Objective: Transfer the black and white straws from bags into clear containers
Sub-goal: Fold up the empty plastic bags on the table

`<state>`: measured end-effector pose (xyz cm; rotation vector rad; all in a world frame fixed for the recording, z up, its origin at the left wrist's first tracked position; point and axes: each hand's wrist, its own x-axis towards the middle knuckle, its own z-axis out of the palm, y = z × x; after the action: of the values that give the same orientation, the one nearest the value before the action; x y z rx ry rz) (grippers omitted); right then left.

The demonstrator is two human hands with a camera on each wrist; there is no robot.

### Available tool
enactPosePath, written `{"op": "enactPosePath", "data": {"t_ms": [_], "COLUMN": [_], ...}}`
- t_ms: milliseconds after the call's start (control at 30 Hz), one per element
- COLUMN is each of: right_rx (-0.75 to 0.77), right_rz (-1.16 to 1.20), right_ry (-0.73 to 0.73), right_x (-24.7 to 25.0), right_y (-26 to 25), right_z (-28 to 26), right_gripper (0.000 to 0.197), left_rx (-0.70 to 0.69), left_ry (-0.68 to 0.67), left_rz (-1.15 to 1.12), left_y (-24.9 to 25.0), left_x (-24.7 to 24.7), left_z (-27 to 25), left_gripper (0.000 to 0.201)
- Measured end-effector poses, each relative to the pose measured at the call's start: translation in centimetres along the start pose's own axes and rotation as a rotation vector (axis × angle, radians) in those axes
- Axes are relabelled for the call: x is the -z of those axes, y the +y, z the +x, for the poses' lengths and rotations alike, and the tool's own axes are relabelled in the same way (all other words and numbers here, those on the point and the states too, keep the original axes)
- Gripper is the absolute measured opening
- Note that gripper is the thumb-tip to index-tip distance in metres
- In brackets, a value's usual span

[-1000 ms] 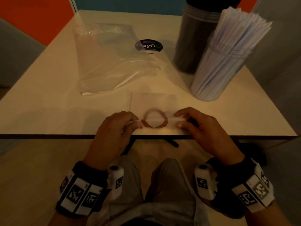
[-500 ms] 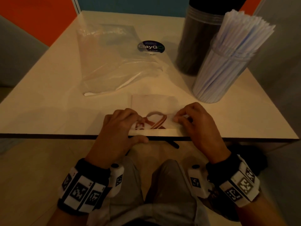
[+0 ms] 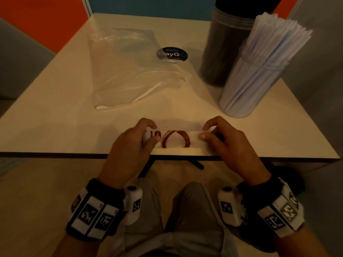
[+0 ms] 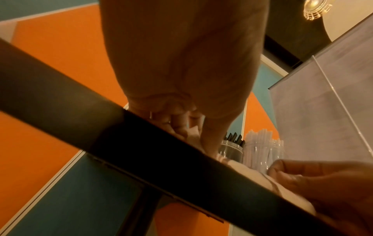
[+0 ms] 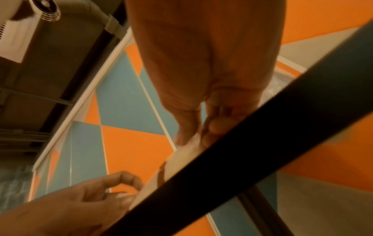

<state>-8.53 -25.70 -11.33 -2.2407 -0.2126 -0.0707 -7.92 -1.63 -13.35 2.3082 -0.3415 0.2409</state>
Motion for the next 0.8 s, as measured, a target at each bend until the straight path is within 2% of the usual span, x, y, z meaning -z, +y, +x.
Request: {"op": "enactPosePath", "data": {"t_ms": [67, 167, 267, 300, 367, 433, 467, 533, 667, 733, 800], "right_rx": [-0.053, -0.094, -0.030, 0.009, 0.053, 0.054, 0.074, 0.105, 0.067, 0.021, -0.057], "right_rz": [-0.005, -0.090, -0.127, -0.150, -0.180, -0.205, -0.220, -0.190, -0.046, -0.020, -0.027], "right_ry": [0.022, 0.067, 0.111, 0.089, -0.017, -0.138, -0.159, -0.122, -0.030, 0.003, 0.027], "right_x": [-0.5, -0.9, -1.2, -1.1, -0.8, -0.3, -0.2, -0.1, 0.1, -0.2, -0.8], "right_y": [0.0, 0.3, 0.3, 0.3, 0.4, 0.5, 0.6, 0.7, 0.1, -0.5, -0.8], "right_z": [0.5, 1.4, 1.4, 1.2, 0.5, -0.1, -0.3, -0.4, -0.3, 0.0, 0.8], "right_gripper": [0.010, 0.011, 0.006, 0.005, 0.019, 0.041, 0.044, 0.035, 0.011, 0.012, 0.019], "left_rx": [-0.028, -0.112, -0.115, -0.131, -0.170, -0.187, -0.189, -0.178, -0.059, -0.037, -0.031], "left_ry": [0.041, 0.042, -0.087, -0.130, -0.193, -0.211, -0.206, -0.184, -0.134, -0.076, -0.018], "left_rz": [0.033, 0.176, 0.228, 0.226, 0.245, 0.249, 0.234, 0.147, -0.072, -0.047, 0.070], "left_y": [0.0, -0.4, -0.9, -1.1, -1.3, -1.5, -1.5, -1.1, -0.4, 0.0, 0.2], "left_x": [-0.4, -0.9, -0.6, -0.3, 0.2, 0.6, 0.7, 0.9, 0.9, 0.3, -0.4], "left_z": [0.1, 0.2, 0.1, 0.0, -0.2, -0.2, -0.2, -0.2, 0.0, -0.1, 0.0], "left_gripper": [0.021, 0.011, 0.042, 0.050, 0.056, 0.049, 0.042, 0.031, 0.028, 0.018, 0.017]}}
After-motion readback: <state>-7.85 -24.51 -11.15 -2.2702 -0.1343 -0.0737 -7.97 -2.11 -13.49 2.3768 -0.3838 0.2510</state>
